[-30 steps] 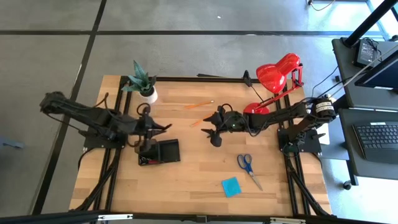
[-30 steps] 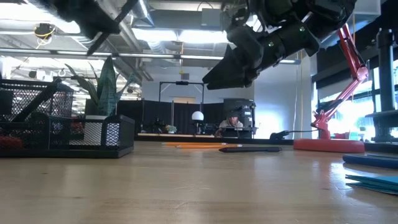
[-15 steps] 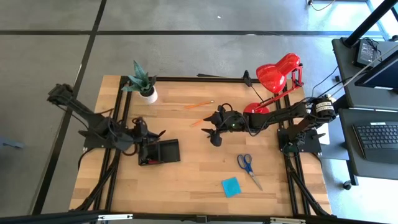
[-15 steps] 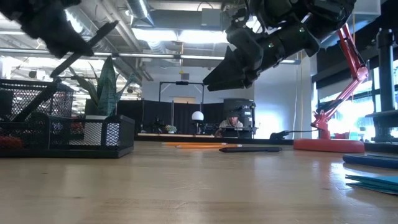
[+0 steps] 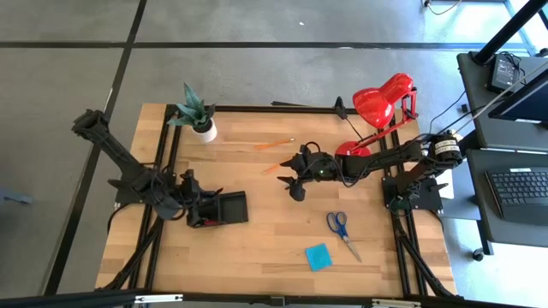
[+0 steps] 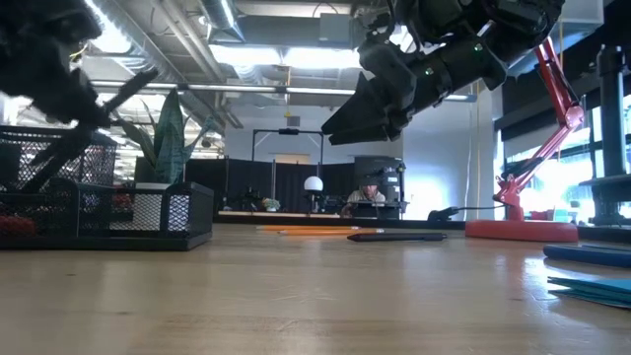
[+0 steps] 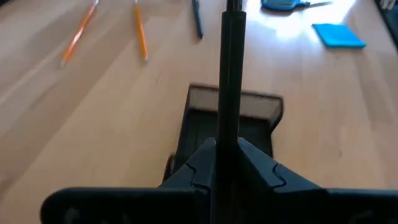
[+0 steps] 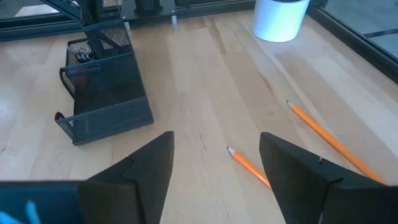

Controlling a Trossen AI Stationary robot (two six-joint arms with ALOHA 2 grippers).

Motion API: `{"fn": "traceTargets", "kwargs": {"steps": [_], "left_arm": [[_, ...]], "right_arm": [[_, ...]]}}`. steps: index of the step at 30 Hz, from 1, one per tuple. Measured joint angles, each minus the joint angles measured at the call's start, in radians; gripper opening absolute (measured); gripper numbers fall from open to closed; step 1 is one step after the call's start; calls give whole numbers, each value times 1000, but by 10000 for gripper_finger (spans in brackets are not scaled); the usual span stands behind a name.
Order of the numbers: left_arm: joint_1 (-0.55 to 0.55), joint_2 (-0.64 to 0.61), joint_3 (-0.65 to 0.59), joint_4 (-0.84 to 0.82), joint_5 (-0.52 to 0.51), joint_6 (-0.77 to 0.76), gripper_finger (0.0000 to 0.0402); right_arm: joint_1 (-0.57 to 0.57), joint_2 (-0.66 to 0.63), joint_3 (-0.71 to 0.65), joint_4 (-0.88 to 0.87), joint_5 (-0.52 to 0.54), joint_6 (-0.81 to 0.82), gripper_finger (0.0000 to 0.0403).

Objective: Pick and place office supplies into organizer
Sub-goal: Put the bottom black pen into the back left compartment of the desk organizer

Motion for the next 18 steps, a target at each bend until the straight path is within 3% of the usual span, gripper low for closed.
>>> {"fn": "traceTargets", "kwargs": {"steps": [7, 18], "left_arm": [[-10, 1, -71, -2, -15, -63, 41], [-9, -1, -76, 16, 14, -56, 72]], "right_arm": [[0, 0, 0, 0, 0, 0, 239], [0, 0, 0, 4, 0, 3, 239]]}}
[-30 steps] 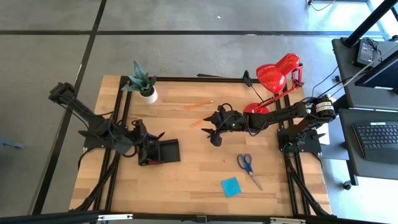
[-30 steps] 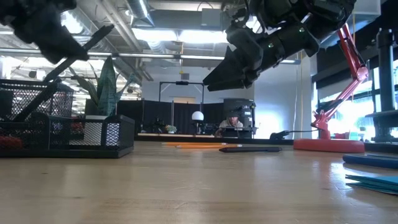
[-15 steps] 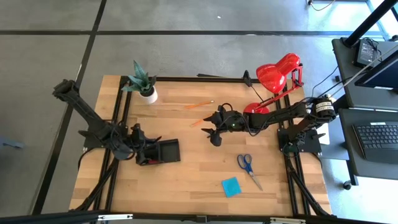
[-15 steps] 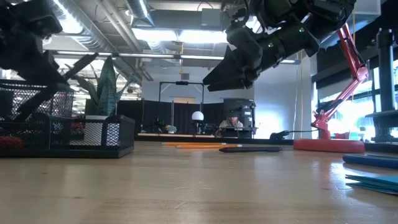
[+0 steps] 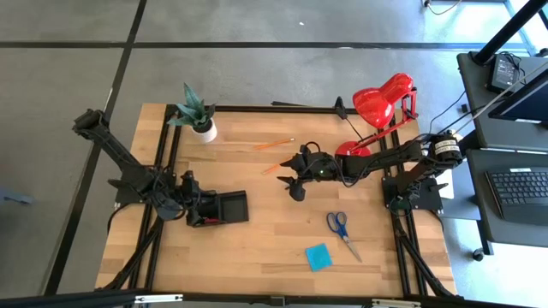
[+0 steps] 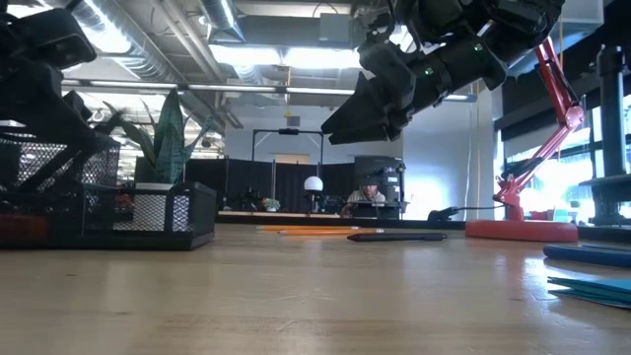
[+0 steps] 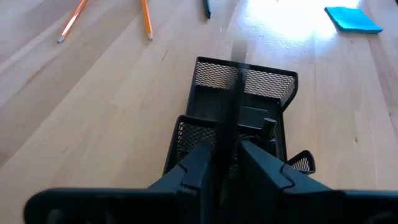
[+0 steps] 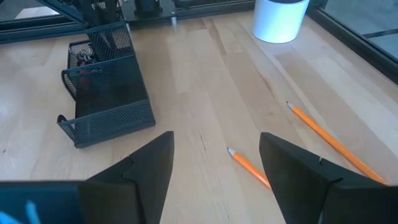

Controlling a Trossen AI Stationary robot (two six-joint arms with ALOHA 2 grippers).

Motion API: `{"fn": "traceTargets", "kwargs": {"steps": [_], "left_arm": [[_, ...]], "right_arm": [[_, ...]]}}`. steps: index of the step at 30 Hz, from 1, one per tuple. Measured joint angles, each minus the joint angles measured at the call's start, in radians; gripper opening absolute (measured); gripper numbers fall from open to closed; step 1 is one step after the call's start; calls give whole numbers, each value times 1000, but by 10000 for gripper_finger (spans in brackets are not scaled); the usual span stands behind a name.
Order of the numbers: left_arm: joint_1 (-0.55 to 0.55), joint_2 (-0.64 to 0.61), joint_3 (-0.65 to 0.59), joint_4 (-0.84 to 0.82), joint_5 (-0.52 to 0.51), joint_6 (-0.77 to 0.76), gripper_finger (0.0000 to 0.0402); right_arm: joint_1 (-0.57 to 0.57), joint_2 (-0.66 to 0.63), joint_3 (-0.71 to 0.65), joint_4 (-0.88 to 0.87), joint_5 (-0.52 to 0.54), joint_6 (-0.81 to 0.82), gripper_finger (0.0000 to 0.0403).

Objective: Pick and place office supplies into organizer
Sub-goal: Put the bottom black pen into the back left compartment of the desk organizer

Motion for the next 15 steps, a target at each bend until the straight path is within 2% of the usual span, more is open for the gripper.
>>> {"fn": "traceTargets", "kwargs": {"steps": [8, 15], "left_arm": [[0, 2, 45, -28, 26, 106, 94], [0, 1, 113, -30, 37, 205, 93]], "right_arm": [[0, 0, 0, 1, 0, 0, 238], [0, 0, 0, 1, 0, 0, 239]]}}
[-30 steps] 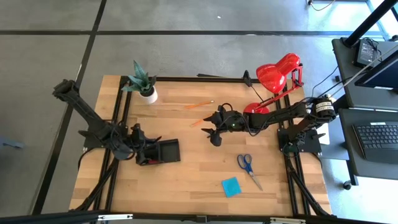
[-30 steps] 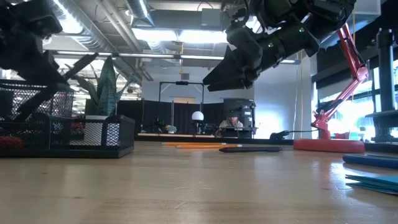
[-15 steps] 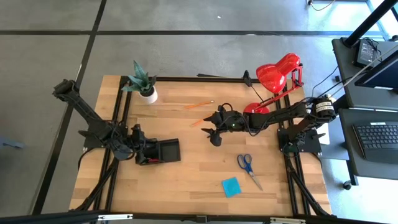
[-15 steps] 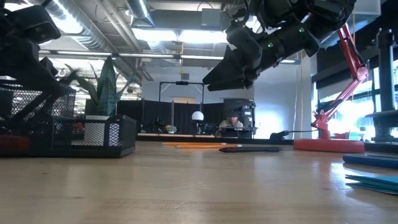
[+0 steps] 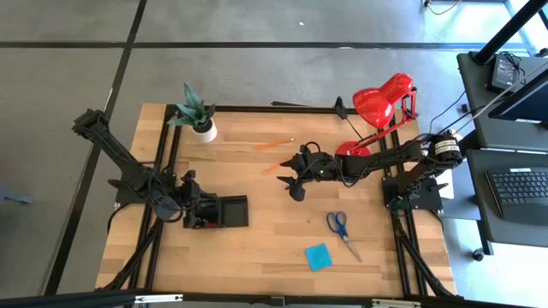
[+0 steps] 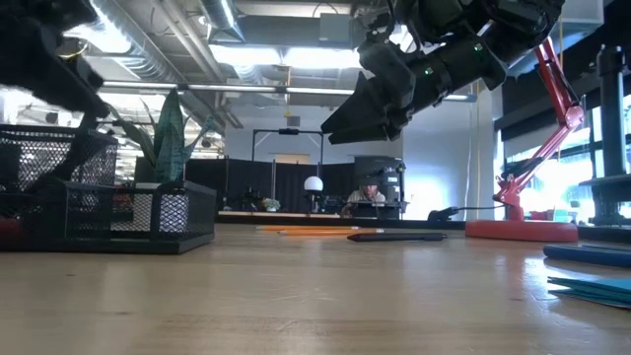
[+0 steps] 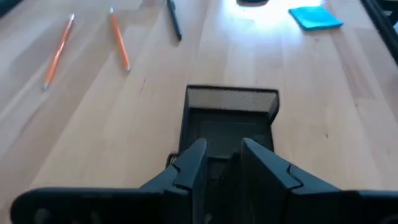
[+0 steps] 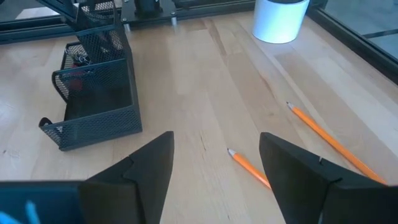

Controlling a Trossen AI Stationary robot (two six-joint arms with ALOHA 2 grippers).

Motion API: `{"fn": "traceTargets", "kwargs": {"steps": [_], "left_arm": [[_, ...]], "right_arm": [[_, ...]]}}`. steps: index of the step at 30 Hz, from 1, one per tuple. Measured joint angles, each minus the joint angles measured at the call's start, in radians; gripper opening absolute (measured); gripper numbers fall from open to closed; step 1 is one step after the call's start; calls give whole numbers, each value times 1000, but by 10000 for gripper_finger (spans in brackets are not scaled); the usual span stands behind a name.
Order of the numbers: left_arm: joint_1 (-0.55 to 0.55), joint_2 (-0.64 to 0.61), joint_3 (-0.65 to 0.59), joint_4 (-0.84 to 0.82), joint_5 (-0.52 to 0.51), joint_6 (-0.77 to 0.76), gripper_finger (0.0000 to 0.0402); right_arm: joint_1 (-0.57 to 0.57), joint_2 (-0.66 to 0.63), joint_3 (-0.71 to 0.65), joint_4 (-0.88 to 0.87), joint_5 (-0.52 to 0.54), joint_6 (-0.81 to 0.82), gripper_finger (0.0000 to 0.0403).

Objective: Pick and place office supplies into organizer
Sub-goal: Put the bottom black pen into the back left compartment of the desk organizer, then put the black pen into the back left compartment of the desk organizer

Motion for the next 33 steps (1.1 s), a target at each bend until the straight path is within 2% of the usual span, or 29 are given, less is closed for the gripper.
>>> {"fn": "traceTargets", "kwargs": {"steps": [8, 16, 23, 27, 33], "left_arm": [[5, 0, 61, -79, -12, 35, 94], [5, 0, 98, -64, -136, 162, 91], [5, 0, 98, -53, -267, 176, 90], [5, 0, 98, -52, -275, 176, 91], [5, 0, 98, -51, -275, 176, 90]], "right_arm": [[0, 0, 0, 0, 0, 0, 239], [-6, 0, 1, -40, -1, -16, 239], [-54, -71, 2, -338, -55, 91, 239], [-89, -131, 2, -521, -61, 128, 239], [-175, -191, 2, -686, -184, 98, 239]]}}
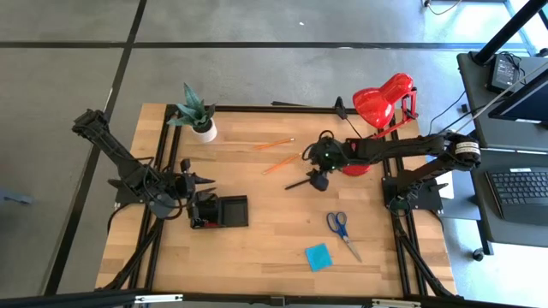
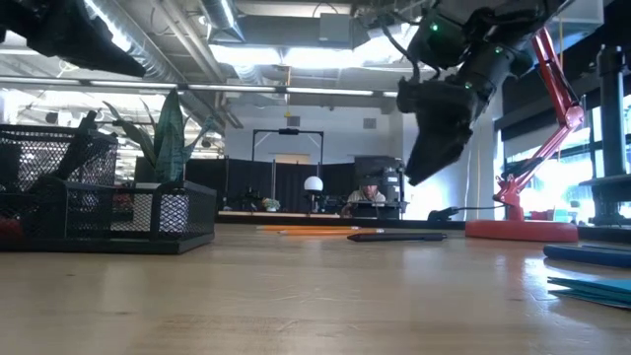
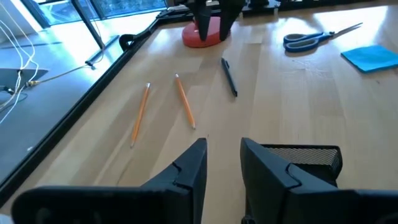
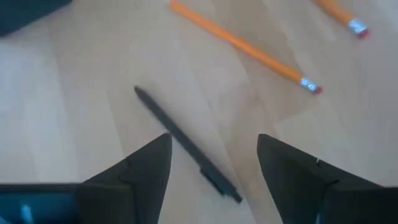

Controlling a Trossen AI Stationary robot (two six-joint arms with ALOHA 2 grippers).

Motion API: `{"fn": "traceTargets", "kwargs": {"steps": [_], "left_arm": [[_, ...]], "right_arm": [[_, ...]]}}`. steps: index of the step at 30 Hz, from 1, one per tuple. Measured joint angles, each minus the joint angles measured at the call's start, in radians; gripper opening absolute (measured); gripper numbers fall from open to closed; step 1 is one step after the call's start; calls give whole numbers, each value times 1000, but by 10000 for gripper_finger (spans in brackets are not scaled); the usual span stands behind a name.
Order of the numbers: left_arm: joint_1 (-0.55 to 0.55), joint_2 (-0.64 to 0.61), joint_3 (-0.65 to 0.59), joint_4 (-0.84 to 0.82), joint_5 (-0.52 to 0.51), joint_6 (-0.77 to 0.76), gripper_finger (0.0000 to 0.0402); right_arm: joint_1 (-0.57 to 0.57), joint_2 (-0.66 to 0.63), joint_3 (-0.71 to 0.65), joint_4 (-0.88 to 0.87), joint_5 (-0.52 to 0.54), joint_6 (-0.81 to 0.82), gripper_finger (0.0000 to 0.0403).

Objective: Pick and place office supplies into organizer
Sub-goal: Put the black pen into the back left compartment of the desk organizer

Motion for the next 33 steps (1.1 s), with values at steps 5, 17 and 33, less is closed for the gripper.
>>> {"fn": "traceTargets", "kwargs": {"steps": [5, 17, 33], "left_arm": [[0, 0, 0, 5, 0, 0, 87], [0, 0, 0, 13, 0, -2, 86], [0, 0, 0, 13, 0, -2, 84]], "right_arm": [[-35, -1, 39, -126, -19, -246, 239], [-22, -1, 26, -33, -21, -417, 239], [-21, 39, -171, 176, -21, -466, 239]]}}
